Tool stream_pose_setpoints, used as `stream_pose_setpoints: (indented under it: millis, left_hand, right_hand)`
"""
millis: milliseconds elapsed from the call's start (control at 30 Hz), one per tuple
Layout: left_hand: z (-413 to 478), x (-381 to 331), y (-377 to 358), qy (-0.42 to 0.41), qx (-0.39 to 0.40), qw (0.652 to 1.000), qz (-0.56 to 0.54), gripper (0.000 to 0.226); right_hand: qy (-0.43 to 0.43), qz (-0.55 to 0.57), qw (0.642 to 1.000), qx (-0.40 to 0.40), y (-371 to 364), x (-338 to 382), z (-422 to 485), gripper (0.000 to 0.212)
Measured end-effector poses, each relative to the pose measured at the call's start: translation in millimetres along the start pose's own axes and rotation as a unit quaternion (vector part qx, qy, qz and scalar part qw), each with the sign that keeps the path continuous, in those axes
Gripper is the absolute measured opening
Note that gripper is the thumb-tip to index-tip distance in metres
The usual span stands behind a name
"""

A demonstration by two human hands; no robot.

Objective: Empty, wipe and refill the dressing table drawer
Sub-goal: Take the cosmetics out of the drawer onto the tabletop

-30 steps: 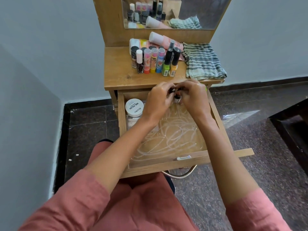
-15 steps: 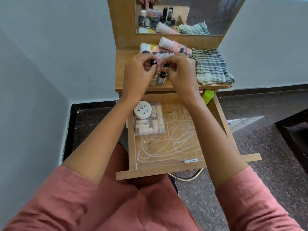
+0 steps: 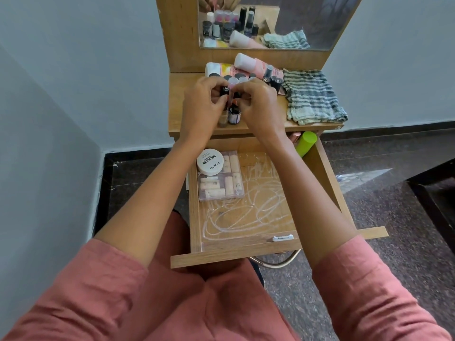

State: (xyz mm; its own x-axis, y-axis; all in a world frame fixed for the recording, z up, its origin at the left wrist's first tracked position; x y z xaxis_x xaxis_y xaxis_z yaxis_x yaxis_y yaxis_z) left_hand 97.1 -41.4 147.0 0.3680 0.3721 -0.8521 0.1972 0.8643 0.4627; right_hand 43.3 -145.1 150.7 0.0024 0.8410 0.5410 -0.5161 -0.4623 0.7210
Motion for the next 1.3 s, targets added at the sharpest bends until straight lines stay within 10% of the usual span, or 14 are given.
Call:
stream_pose_setpoints:
  millis: [467,700,1300]
  left_hand:
    - [-21,-19,3,-0.08,-0.073,0.994,-0.009,0.018]
    - [-60,-22,-54,-0.12,0.015,0.993,0.009,0.017]
    - [-67,28,-173,0.038,0.14,0.989,0.033,0.045]
  right_hand:
    - [-0.017,0.035,0.998,-0.052,31,-17,-32,0.024]
    - [-0.123,0.003,0.987,-0.103,62,-77,-80,0.018]
    - [-0.239,-0.051,0.967,-0.072,36,-154,-100,0.05]
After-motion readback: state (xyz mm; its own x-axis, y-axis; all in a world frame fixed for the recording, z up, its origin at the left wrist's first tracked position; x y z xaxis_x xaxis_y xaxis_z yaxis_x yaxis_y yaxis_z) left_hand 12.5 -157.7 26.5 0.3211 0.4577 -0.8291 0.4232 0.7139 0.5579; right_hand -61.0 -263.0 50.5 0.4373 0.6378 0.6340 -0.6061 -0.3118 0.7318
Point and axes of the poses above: each hand's wrist, its own z-axis towards the middle knuckle, its own y-axis out of the back of the hand, x = y × z, the point moved 5 cm from there along z, towards the middle knuckle, and after that the axes turned 9 degrees about y, right-handed, at the moved point
